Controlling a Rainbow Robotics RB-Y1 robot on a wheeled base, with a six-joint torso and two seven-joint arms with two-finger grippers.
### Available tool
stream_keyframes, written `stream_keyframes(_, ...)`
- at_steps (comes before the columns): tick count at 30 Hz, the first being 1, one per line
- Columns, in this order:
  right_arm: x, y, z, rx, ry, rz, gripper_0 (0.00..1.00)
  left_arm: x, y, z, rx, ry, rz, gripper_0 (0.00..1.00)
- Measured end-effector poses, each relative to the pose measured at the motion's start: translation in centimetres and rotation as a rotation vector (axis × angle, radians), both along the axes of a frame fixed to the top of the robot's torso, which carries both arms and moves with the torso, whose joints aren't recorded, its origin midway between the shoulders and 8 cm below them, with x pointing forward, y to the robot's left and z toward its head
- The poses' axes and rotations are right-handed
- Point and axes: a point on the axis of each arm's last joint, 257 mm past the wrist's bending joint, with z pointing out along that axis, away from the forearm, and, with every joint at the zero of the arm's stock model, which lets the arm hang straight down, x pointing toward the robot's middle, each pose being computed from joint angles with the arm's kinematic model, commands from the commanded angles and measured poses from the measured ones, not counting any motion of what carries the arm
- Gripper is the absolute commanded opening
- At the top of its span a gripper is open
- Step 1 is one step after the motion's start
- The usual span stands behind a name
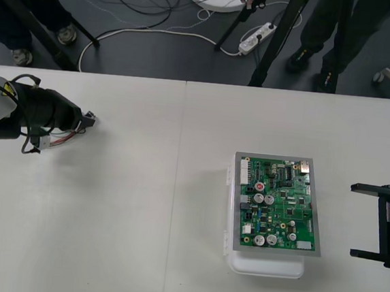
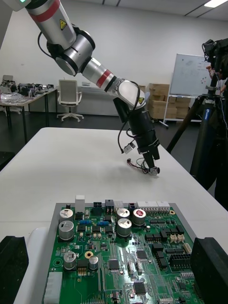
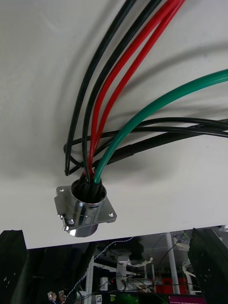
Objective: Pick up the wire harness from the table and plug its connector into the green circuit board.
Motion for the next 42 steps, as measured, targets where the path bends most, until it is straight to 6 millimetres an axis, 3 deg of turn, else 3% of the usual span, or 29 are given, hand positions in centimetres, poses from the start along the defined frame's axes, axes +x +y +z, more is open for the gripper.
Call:
stream_keyframes(20, 0.0, 0.1, 0.1, 0.002, -0.001, 0.002, 1.0, 0.4, -2.4, -0.9, 0.0, -0.014, -0.028, 1.0)
stream_keyframes(42, -0.1, 0.2, 0.1, 0.005, -0.002, 0.007, 1.0, 0.5, -1.4, -2.0, 0.032, -0.03, -0.008, 1.0)
